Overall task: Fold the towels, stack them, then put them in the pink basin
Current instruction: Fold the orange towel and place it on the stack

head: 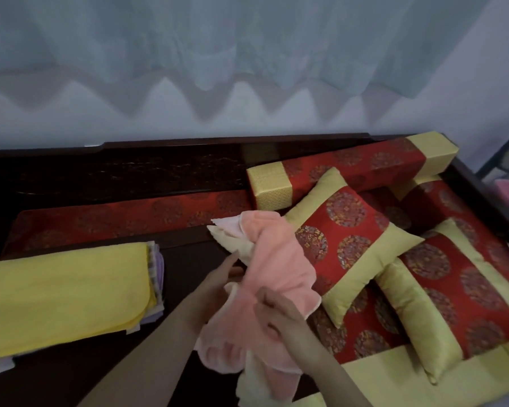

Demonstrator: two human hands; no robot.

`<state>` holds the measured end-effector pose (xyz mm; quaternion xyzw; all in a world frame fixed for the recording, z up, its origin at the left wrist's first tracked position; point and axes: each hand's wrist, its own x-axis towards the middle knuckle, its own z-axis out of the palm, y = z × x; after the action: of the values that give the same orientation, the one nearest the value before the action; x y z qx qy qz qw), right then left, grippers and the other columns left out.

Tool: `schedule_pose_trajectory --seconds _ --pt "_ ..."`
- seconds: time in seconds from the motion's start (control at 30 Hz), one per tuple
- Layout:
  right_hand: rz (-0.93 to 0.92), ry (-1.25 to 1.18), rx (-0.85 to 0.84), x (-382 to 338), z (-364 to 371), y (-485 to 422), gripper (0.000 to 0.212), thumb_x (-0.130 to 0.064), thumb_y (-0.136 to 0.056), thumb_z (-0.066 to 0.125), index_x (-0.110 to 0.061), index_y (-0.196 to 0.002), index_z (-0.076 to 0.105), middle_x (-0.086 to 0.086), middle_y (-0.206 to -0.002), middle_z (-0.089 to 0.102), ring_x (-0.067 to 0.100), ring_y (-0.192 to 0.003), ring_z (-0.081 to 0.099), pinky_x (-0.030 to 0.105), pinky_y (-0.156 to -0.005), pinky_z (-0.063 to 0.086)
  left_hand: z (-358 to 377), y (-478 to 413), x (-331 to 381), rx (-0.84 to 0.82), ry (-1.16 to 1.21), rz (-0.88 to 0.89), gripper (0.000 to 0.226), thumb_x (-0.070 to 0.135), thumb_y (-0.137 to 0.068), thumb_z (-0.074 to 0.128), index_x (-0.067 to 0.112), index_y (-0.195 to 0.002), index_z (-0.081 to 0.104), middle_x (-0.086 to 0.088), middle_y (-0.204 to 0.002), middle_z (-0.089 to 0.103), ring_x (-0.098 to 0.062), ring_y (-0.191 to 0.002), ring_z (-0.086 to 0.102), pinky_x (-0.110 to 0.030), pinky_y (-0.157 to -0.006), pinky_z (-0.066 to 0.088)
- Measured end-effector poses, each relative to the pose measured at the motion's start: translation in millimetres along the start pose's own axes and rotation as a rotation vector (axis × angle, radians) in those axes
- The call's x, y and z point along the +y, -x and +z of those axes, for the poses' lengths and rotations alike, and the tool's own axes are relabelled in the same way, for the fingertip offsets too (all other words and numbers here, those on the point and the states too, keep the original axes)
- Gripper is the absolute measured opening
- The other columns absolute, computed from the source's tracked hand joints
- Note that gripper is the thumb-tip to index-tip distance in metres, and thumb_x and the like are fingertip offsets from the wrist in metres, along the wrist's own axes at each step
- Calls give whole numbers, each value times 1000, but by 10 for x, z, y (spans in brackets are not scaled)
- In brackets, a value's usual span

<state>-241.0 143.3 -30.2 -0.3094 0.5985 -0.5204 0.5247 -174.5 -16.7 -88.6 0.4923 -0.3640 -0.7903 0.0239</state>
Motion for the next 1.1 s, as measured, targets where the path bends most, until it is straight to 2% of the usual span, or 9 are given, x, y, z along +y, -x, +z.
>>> schedule_pose_trajectory --seconds 0.17,0.27,0.37,0.53,0.63,0.7,0.8,0.9,1.1 --pt "-54 149 -96 234 -57 63 11 -21 -85 54 -19 -74 54 -15 -67 49 1 -65 43 20 -61 35 -14 96 -128 -129 -427 95 25 16 -76 64 8 -99 70 -10 -99 69 -17 -86 66 -29 -82 56" --pt "-65 172 -97 337 -151 119 10 -30 -81 61 -23 -89 62 -11 -84 60 4 -75 52 21 -69 41 6 94 3 -60 -170 -4 22 -6 -73 47 3 -85 64 -17 -84 59 -24 -72 55 -33 -68 47" --pt "-97 325 -24 563 -208 162 32 -30 -78 74 -23 -107 61 -5 -104 64 11 -92 60 27 -82 50 -184 148 115 136 -5 125 27 -4 -83 47 8 -103 61 -13 -90 60 -25 -78 56 -33 -72 47" --pt "-399 896 33 1166 -204 269 54 -35 -69 76 -32 -118 53 -7 -127 49 14 -116 53 32 -89 50 -872 321 -277 365 -974 688 45 26 -88 49 18 -132 45 -1 -118 52 -20 -105 50 -33 -85 44" --pt "-481 982 107 1231 -241 378 43 -39 -66 75 -38 -104 56 -9 -114 60 15 -102 59 24 -66 44 -1172 439 -623 210 -1123 669 30 19 -81 51 40 -101 51 0 -102 60 -14 -91 58 -23 -73 46" --pt "-407 1068 63 1252 -255 478 47 -47 -56 72 -40 -100 57 -10 -106 65 11 -96 55 22 -58 33 -1205 488 -807 133 -1047 495 11 32 -79 56 30 -88 52 1 -84 62 -11 -75 59 -29 -66 49" --pt "-241 1223 50 1432 -365 544 56 -51 -46 63 -40 -100 54 -16 -113 53 8 -93 56 19 -55 38 -1196 439 -1048 161 -1069 232 36 43 -75 69 13 -79 50 5 -74 55 -7 -63 47 -23 -55 34" --pt "-72 1002 238 1541 -448 576 54 -30 -59 63 -48 -106 47 -18 -96 62 2 -83 62 20 -66 46 -1129 425 -1165 143 -1100 134 38 46 -63 76 22 -68 47 8 -67 53 -4 -63 47 -20 -54 32" --pt "-8 771 264 1015 -656 434 22 -34 -59 68 -47 -75 59 -10 -69 49 4 -72 49 18 -60 36 -883 561 -861 259 -834 595 12 25 -82 61 31 -75 55 11 -73 62 -1 -70 58 -14 -59 39"
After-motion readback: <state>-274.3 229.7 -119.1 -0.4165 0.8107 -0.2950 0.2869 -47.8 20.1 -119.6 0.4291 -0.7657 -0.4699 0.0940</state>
